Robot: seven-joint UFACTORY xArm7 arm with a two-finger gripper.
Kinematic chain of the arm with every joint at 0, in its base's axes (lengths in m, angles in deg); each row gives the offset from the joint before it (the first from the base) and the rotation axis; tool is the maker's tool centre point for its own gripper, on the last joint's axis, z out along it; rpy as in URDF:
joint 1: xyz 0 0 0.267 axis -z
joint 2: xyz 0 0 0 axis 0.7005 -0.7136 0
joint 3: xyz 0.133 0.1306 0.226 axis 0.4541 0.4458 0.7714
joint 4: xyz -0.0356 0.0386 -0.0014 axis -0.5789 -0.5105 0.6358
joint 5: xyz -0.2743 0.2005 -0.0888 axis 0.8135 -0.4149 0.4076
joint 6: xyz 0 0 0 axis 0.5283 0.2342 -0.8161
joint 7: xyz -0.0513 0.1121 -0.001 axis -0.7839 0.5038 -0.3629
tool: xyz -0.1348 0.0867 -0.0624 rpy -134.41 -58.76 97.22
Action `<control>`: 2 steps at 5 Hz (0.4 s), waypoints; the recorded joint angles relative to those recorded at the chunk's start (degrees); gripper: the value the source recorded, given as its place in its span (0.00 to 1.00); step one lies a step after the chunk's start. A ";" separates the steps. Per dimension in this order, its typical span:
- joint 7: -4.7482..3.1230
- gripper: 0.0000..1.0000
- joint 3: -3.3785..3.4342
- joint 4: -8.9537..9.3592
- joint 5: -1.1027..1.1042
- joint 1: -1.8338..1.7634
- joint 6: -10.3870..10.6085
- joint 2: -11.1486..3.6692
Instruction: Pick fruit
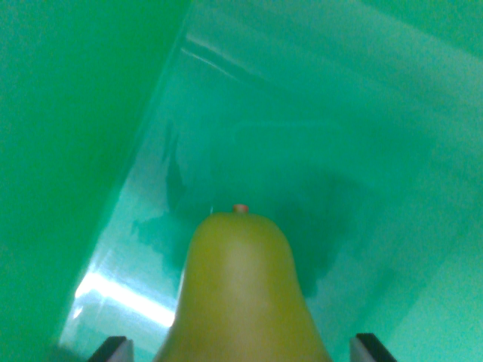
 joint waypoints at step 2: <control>-0.16 1.00 0.00 -1.20 -0.15 0.00 -2.11 0.92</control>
